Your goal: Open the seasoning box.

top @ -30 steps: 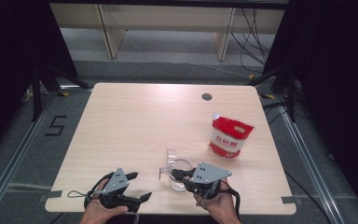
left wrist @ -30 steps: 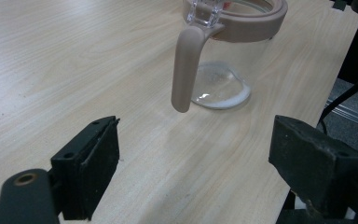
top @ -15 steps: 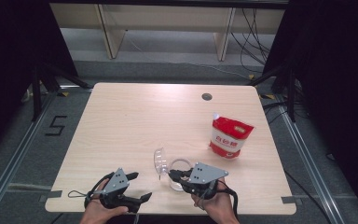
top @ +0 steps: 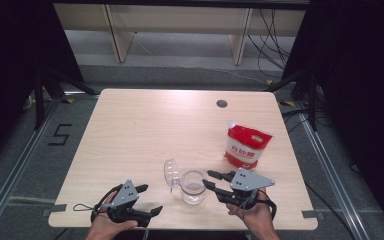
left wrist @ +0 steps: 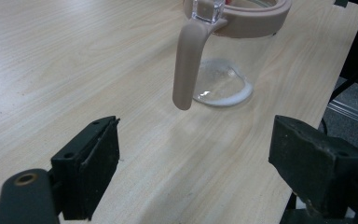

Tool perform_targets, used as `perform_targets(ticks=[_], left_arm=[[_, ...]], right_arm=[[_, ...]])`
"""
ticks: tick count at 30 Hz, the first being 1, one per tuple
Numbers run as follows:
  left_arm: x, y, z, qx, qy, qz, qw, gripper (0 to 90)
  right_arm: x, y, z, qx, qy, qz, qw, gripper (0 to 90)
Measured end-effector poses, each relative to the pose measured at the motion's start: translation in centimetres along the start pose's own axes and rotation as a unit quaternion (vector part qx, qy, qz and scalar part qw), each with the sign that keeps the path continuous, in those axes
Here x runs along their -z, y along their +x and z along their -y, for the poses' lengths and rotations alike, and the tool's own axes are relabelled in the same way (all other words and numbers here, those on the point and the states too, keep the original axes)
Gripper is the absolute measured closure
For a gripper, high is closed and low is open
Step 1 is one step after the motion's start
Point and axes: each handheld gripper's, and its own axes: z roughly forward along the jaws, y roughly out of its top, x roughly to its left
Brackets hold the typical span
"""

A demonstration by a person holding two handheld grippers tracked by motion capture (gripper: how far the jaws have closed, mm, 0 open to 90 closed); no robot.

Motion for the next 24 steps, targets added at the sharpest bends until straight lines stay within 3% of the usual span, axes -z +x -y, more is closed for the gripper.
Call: perform_targets(ticks=[1,2,6,8,12,14,16,17,18,20,21,24], left_arm=[[0.0,0.0,0.0,0.0,0.0,0.0,1.0,15.7],[0.0,0.0,0.0,-0.003,-0.001,-0.002,1.0,15.7],[0.1,0.2,0.0,-0.004,0.002,-0.004,1.0,15.8],[0.2,0.2,-0.1,-0.015,0.001,-0.005,0.9999,15.7],[0.1,0.1,0.0,-0.002,0.0,-0.004,1.0,15.8],[0.2,0.1,-0.1,-0.003,0.004,-0.002,1.0,15.7],[0.2,0.0,-0.1,-0.001,0.0,-0.004,1.0,15.7],[0.2,0.1,-0.1,-0.01,0.0,-0.005,0.9999,15.8],[0.2,0.0,-0.1,-0.001,0.0,-0.007,1.0,15.8],[0.2,0.1,-0.1,-0.002,0.0,-0.008,1.0,15.7],[0.1,0.3,-0.2,-0.013,-0.001,-0.004,0.9999,15.8],[0.2,0.3,-0.2,-0.014,-0.002,-0.005,0.9999,15.8]], right_arm=[[0.3,0.0,0.1,-0.012,0.004,0.006,0.9999,63.9],[0.6,-0.5,0.3,-0.003,-0.002,0.01,0.9999,62.9],[1.7,-1.4,0.8,-0.013,0.002,0.025,0.9996,61.8],[2.2,-1.8,1.1,-0.019,-0.001,0.04,0.999,60.3],[3.2,-2.6,1.8,-0.035,0.003,0.06,0.9976,57.5],[3.6,-2.8,2.2,-0.052,0.013,0.061,0.9967,55.7],[3.7,-3.0,2.3,-0.045,0.01,0.067,0.9967,54.4],[4.0,-3.0,2.7,-0.068,0.013,0.069,0.9952,50.1],[4.0,-3.2,2.8,-0.067,0.014,0.063,0.9956,48.6],[4.0,-3.3,2.9,-0.066,0.017,0.058,0.996,47.7],[4.1,-3.0,3.3,-0.088,0.023,0.065,0.9937,43.9],[4.2,-3.3,3.6,-0.086,0.027,0.067,0.9937,40.6]])
